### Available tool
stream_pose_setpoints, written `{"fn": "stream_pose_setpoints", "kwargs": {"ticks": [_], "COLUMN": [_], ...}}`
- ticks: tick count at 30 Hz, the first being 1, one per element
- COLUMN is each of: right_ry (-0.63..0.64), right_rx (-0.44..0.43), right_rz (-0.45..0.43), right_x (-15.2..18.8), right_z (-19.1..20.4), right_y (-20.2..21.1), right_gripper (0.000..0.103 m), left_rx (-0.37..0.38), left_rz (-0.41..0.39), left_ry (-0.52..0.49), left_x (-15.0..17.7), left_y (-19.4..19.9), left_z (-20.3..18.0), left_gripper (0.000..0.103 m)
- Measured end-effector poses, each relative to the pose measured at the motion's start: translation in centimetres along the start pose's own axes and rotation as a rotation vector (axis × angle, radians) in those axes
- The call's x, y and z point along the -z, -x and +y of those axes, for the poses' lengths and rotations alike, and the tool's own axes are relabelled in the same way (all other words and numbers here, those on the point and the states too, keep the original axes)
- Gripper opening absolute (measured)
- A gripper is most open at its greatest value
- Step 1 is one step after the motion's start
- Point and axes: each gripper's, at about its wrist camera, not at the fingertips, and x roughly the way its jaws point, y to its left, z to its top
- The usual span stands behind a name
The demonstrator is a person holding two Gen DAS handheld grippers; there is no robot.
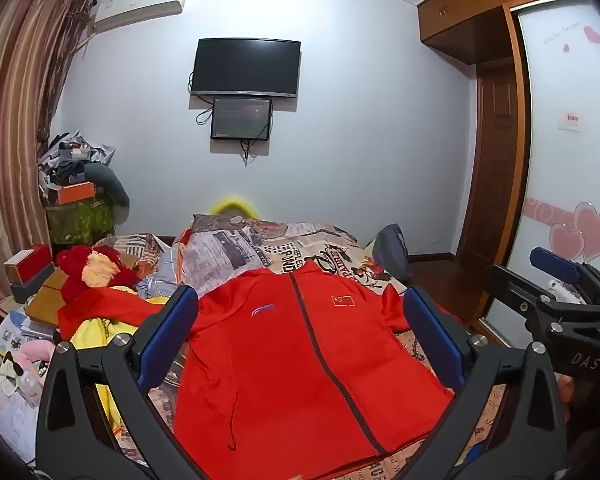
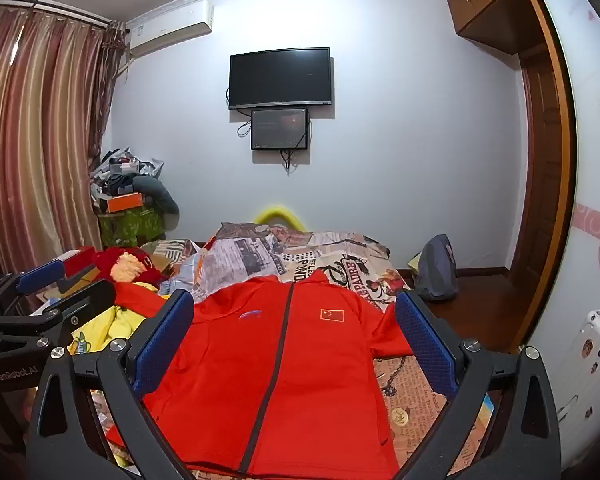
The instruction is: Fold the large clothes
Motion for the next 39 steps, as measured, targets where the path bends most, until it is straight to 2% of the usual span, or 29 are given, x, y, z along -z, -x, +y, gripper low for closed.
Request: {"fn": "stream_pose_setpoints", "kwargs": {"ticks": [3,4,7,39], "right_ry": [0.0,0.0,0.001,-0.001], "right_rx": [-0.001,-0.001,-0.001,0.0], "right_rz": [0.001,0.001,0.001,0.006], "right_x": [0.0,0.0,0.0,0.2], "right_z": [0.0,0.0,0.0,-0.1], "right_y": [0.0,0.0,0.1,-0.1], "right_gripper": [0.1,0.1,0.1,0.1], "left_rx": [-0.011,0.014,0.017,0.003], "left_rz": [0.004,0.003,0.005,-0.004], "left_ry": [-0.003,-0.005,-0.005,-0.024], "left_x": [0.0,0.0,0.1,-0.2], "left_y": [0.0,0.0,0.0,-0.1], "left_z": [-0.1,0.0,-0.1,-0.9], "left_gripper": [0.103,0.103,0.103,0.103]}}
